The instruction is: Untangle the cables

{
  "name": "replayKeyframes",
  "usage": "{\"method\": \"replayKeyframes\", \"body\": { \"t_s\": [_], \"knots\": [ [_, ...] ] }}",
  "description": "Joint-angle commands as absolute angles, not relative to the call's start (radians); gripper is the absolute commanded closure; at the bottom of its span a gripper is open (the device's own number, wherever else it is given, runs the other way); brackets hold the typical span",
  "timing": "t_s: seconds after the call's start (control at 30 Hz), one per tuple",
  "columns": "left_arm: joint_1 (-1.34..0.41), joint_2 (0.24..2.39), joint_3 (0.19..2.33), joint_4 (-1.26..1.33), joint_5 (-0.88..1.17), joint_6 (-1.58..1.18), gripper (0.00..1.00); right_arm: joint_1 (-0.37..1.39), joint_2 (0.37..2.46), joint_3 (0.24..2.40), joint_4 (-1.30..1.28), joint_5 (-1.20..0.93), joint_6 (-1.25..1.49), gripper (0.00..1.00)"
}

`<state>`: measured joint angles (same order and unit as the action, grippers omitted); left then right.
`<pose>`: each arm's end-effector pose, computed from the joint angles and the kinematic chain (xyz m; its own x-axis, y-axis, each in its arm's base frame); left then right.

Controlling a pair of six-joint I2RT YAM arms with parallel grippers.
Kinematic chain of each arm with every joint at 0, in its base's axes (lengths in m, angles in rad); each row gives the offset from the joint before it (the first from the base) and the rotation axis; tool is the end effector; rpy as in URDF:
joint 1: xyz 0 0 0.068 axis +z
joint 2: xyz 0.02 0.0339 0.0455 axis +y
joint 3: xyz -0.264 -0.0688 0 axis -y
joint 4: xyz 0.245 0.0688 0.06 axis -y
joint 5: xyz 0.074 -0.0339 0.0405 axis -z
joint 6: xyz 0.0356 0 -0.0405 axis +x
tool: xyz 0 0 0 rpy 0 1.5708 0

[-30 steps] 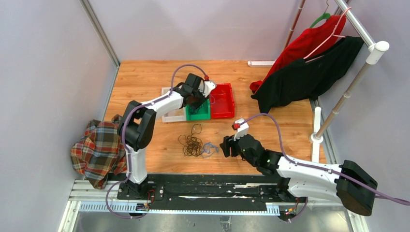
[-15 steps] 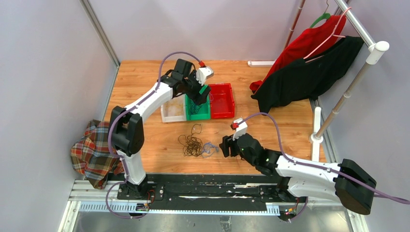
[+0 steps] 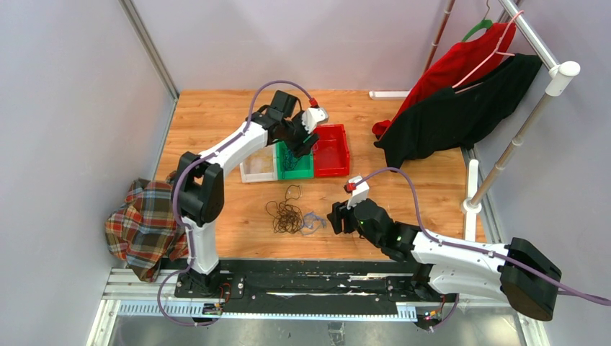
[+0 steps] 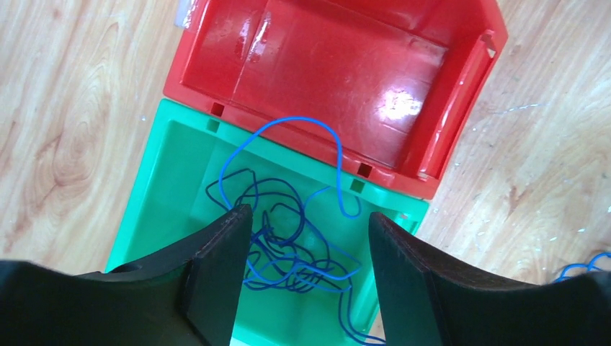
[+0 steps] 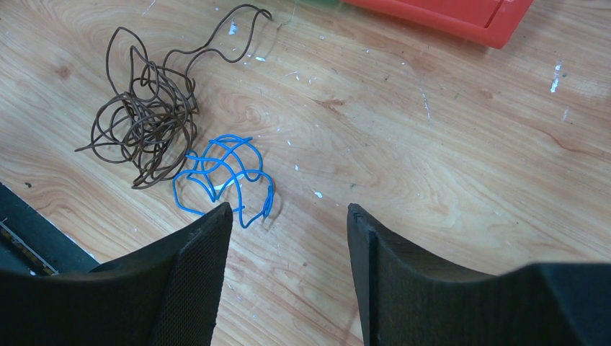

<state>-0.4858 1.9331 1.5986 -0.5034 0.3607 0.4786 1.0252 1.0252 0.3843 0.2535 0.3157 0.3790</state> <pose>0.3801 -0.2149 0.2568 -0.2860 0.6383 -0.7147 0.8758 0.4768 0.0753 0.1211 0.1781 0.2000 -0.4276 -0.0266 -0.9036 -0.5438 0.8061 0.2336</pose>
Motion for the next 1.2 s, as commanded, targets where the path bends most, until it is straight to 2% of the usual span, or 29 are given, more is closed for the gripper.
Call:
{"method": "replayKeyframes", "body": {
  "t_s": [0.0,0.2,0.47,0.57,0.63,0.7,1.0,1.17],
  "knots": [
    [-0.486,1.948,1.642,-0.484,0.341,0.555,0.35,1.016,1.030,0.411,0.252,0.321,0.385,0.41],
    [-0.486,2.005,1.679,-0.490,0.310,0.563,0.45,1.014,1.050,0.428,0.255,0.310,0.380,0.44],
    [-0.475,2.047,1.683,-0.431,0.253,0.551,0.64,1.011,1.043,0.427,0.248,0.307,0.380,0.47],
    [-0.473,2.054,1.671,-0.402,0.228,0.548,0.75,1.011,1.042,0.426,0.248,0.303,0.383,0.50],
    [-0.471,2.050,1.654,-0.378,0.210,0.547,0.89,1.011,1.040,0.426,0.247,0.303,0.384,0.52],
    [-0.468,2.042,1.636,-0.359,0.190,0.545,0.98,1.010,1.037,0.426,0.247,0.302,0.382,0.55],
    [-0.424,1.999,1.587,-0.384,0.192,0.541,0.99,1.006,1.032,0.410,0.258,0.300,0.386,0.68],
    [-0.417,1.999,1.551,-0.394,0.199,0.525,0.99,1.006,1.013,0.407,0.229,0.296,0.387,0.71]
  ]
}}
